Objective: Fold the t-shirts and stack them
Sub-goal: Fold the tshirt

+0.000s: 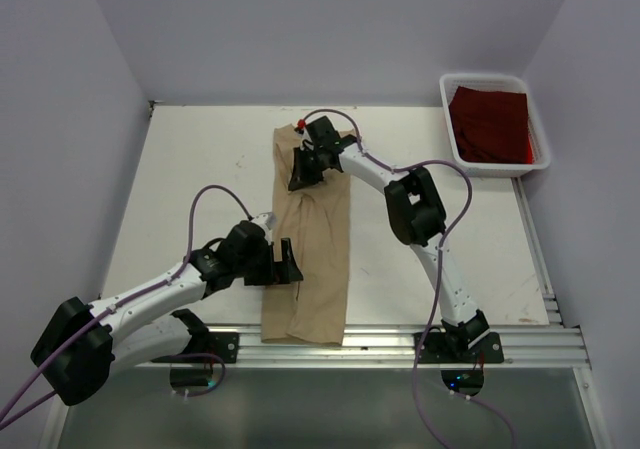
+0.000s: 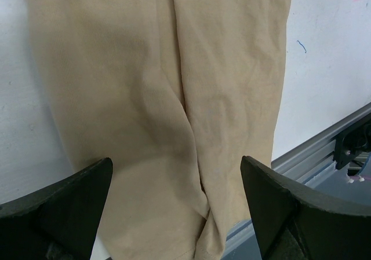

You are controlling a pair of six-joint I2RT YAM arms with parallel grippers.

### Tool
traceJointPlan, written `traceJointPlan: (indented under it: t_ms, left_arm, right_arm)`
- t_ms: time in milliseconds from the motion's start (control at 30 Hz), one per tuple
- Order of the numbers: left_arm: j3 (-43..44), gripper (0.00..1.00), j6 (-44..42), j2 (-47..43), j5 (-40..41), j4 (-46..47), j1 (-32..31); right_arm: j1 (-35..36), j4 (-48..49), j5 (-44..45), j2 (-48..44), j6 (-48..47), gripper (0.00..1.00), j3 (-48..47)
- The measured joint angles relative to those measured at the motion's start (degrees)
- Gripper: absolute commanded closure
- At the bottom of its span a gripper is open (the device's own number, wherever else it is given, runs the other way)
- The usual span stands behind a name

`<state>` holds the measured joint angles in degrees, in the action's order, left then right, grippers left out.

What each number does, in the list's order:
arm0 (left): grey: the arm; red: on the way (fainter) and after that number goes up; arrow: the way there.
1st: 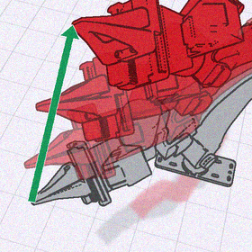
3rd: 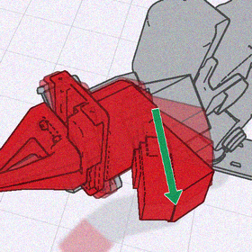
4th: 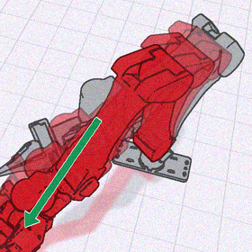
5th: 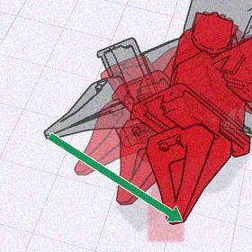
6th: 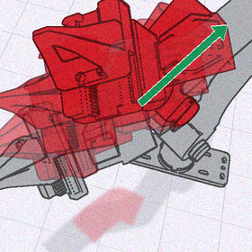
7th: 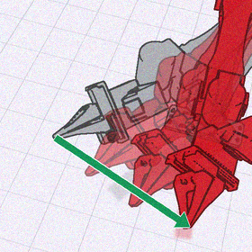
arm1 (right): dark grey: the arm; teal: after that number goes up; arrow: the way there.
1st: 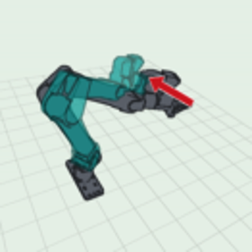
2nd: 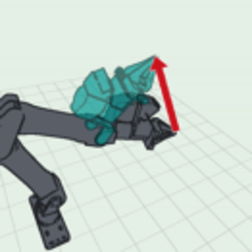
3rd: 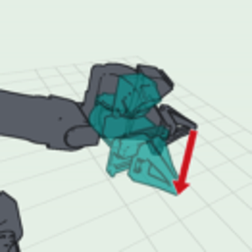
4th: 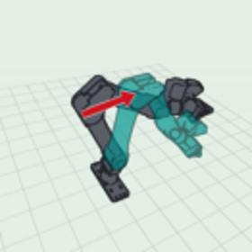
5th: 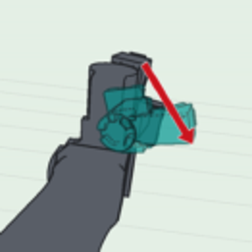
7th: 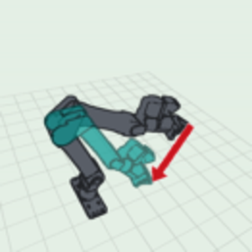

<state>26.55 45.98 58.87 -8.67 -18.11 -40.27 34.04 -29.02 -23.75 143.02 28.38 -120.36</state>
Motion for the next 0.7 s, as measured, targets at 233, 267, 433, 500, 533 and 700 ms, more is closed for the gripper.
traceJointPlan:
  t_ms: [233,267,433,500,533,700]
  left_arm:
    - [0.0,0.04,0.0,0.0,0.0,0.0,0.0]
    - [0.0,0.04,0.0,0.0,0.0,0.0,0.0]
    - [0.0,0.04,0.1,-0.5,0.2,-0.2,0.0]
    - [0.0,0.04,0.2,-1.1,0.3,-0.4,0.0]
    - [0.0,0.05,0.4,-1.7,0.5,-0.7,0.0]
    - [0.1,0.06,0.5,-4.5,1.7,-1.0,0.0]
  right_arm:
    - [0.0,-0.7,0.2,-1.4,-1.0,0.53,1.0]
    - [0.0,-0.9,0.0,-1.4,-1.1,0.50,1.0]
    - [0.1,0.9,-3.8,-1.4,-1.1,0.46,1.5]
    - [0.0,3.2,-6.6,-2.3,-0.9,0.48,3.5]
    - [0.0,4.9,-8.2,-3.0,-0.6,0.49,5.2]
    - [-0.2,14.2,-15.0,-10.3,2.2,0.64,17.2]
